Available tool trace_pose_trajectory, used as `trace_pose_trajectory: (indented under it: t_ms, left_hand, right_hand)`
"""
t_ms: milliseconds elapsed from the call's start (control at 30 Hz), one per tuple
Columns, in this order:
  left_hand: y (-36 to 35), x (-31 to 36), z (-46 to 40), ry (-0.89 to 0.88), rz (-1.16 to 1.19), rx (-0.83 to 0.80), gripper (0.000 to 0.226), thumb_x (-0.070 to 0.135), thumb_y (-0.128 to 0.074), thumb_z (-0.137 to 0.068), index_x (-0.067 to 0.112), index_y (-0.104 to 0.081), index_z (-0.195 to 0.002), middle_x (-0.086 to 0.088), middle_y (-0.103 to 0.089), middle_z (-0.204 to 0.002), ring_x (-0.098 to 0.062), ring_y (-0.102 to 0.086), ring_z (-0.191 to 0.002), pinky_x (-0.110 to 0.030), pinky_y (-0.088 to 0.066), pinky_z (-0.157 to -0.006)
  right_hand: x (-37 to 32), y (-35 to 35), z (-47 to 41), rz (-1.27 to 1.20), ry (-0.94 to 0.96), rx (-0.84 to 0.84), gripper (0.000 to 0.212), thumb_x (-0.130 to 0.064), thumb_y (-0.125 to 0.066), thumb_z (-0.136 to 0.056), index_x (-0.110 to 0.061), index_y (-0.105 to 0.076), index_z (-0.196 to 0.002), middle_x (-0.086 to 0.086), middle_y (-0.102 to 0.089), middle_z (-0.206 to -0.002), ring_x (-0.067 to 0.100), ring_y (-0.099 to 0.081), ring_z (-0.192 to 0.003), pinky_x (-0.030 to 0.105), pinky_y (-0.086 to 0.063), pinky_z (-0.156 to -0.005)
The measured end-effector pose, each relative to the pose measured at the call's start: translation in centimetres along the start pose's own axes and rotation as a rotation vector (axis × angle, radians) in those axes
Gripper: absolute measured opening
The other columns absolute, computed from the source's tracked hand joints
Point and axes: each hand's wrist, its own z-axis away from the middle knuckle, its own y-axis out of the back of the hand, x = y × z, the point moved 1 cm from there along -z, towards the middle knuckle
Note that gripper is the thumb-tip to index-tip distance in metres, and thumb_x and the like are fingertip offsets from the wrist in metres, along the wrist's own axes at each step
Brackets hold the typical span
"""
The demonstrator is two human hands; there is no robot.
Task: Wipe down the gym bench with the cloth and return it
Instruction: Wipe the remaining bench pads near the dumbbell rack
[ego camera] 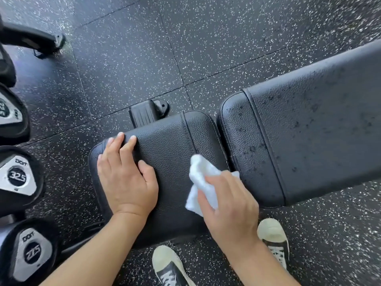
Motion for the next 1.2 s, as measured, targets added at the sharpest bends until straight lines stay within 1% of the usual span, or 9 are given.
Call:
trace_pose_trajectory:
  t_ms: [200,267,433,600,700,800,933,1000,1200]
  left_hand:
    - [-0.3,-0.2,0.1,-0.010,-0.007,0.017,0.055,0.022,-0.045,-0.089,0.003,-0.054,-0.139,-0.019,-0.049,-0.152,-0.041,-0.040,-0.146,-0.057,-0.029,-0.121]
    - [-0.3,-0.3,0.2,-0.011,-0.006,0.027,0.055,0.022,-0.044,-0.089,0.002,-0.054,-0.139,-0.019,-0.050,-0.152,-0.041,-0.041,-0.146,-0.056,-0.029,-0.122]
    - [-0.4,-0.4,0.1,-0.015,-0.007,0.024,0.055,0.022,-0.044,-0.089,0.003,-0.054,-0.140,-0.019,-0.050,-0.152,-0.040,-0.042,-0.145,-0.056,-0.029,-0.121]
    - [-0.3,-0.2,0.1,-0.016,0.009,0.022,0.054,0.022,-0.045,-0.090,0.003,-0.054,-0.139,-0.019,-0.049,-0.152,-0.041,-0.041,-0.146,-0.057,-0.029,-0.121]
    - [-0.3,-0.4,0.1,-0.016,0.010,0.019,0.054,0.021,-0.046,-0.089,0.005,-0.053,-0.140,-0.018,-0.049,-0.152,-0.041,-0.040,-0.146,-0.057,-0.029,-0.121]
    - [-0.3,-0.4,0.1,-0.013,0.008,0.011,0.054,0.022,-0.047,-0.089,0.005,-0.053,-0.140,-0.017,-0.048,-0.152,-0.040,-0.040,-0.146,-0.057,-0.029,-0.120]
    - [-0.1,-0.2,0.1,-0.006,0.011,0.011,0.054,0.023,-0.047,-0.089,0.007,-0.053,-0.140,-0.016,-0.048,-0.153,-0.039,-0.040,-0.146,-0.055,-0.029,-0.121]
    - [-0.1,-0.2,0.1,-0.003,0.013,0.012,0.054,0.024,-0.047,-0.089,0.007,-0.054,-0.140,-0.015,-0.049,-0.152,-0.040,-0.041,-0.145,-0.056,-0.030,-0.120]
    - [0.0,-0.3,0.1,0.015,0.020,0.003,0.055,0.025,-0.046,-0.089,0.009,-0.055,-0.141,-0.014,-0.049,-0.153,-0.039,-0.042,-0.145,-0.058,-0.030,-0.120]
  right_hand:
    - [-3.2,-4.2,-13.6,0.032,-0.014,0.097,0.027,-0.038,-0.074,-0.089,-0.015,-0.065,-0.098,0.002,-0.063,-0.092,0.024,-0.061,-0.080,0.031,-0.030,-0.061]
    - [-3.7,-4.9,-15.3,0.052,-0.012,0.092,0.028,-0.041,-0.072,-0.090,-0.016,-0.063,-0.098,0.002,-0.064,-0.093,0.024,-0.062,-0.081,0.032,-0.030,-0.063]
    - [-2.0,-3.2,-9.5,-0.050,0.114,0.055,0.027,-0.041,-0.066,-0.092,-0.014,-0.064,-0.093,0.003,-0.060,-0.087,0.027,-0.057,-0.078,0.041,-0.045,-0.068]
    - [1.2,-0.6,-1.6,-0.029,0.362,-0.017,0.035,-0.046,-0.064,-0.097,-0.016,-0.062,-0.080,0.001,-0.052,-0.077,0.024,-0.048,-0.069,0.041,-0.044,-0.060]
    - [1.2,-1.0,-3.4,-0.018,0.423,0.016,0.037,-0.046,-0.063,-0.099,-0.015,-0.060,-0.078,0.002,-0.051,-0.074,0.025,-0.048,-0.066,0.040,-0.043,-0.056]
    - [-0.3,-3.0,-8.8,0.009,0.379,0.074,0.036,-0.047,-0.061,-0.099,-0.015,-0.063,-0.082,0.004,-0.055,-0.077,0.028,-0.053,-0.068,0.040,-0.044,-0.056]
    - [-2.5,-5.1,-15.5,0.049,0.246,0.133,0.040,-0.051,-0.060,-0.098,-0.017,-0.061,-0.077,0.003,-0.061,-0.074,0.029,-0.058,-0.066,0.033,-0.027,-0.055]
    - [-3.0,-5.6,-16.2,0.062,0.232,0.106,0.042,-0.052,-0.057,-0.099,-0.018,-0.059,-0.076,0.003,-0.061,-0.074,0.030,-0.059,-0.067,0.032,-0.025,-0.056]
    - [-0.6,-2.3,-10.3,0.035,0.502,0.035,0.037,-0.041,-0.058,-0.104,-0.018,-0.054,-0.075,0.002,-0.050,-0.071,0.025,-0.047,-0.063,0.032,-0.032,-0.056]
